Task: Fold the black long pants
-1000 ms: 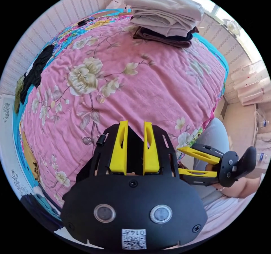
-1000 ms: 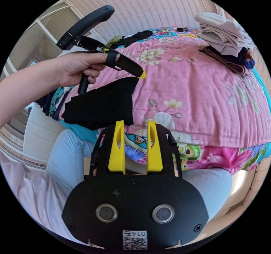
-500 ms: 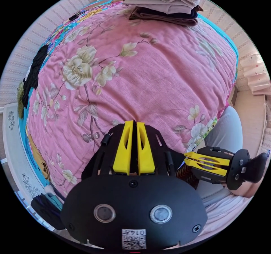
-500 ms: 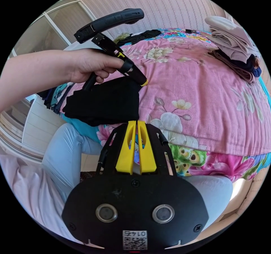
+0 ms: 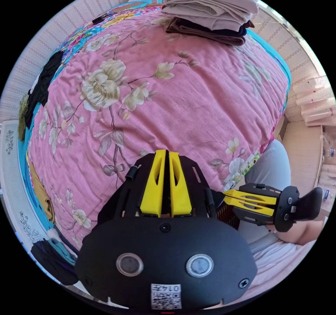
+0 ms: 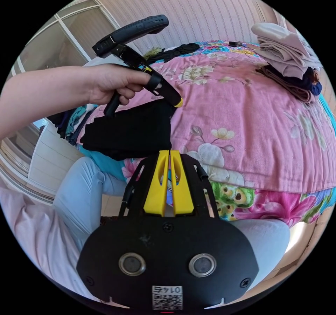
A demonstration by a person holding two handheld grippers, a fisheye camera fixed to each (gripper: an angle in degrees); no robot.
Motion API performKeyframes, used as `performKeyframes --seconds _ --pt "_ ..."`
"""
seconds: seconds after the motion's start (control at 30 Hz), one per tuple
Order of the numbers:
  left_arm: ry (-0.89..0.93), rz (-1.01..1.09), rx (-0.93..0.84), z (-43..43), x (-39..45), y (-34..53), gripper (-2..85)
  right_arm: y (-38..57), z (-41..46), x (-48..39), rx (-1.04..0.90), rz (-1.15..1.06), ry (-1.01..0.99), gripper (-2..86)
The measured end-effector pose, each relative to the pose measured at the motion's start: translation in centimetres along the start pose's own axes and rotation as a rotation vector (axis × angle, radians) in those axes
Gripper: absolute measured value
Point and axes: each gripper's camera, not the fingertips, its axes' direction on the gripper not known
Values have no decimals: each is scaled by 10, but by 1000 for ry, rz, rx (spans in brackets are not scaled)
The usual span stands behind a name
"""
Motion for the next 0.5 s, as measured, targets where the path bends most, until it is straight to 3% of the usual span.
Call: performKeyframes --seconds 0.23,0.5 --pt "25 30 49 -13 -13 11 -9 -1 -21 7 90 58 -37 -3" --pt "277 82 231 -42 -21 32 -9 0 -85 14 217 136 3 -3"
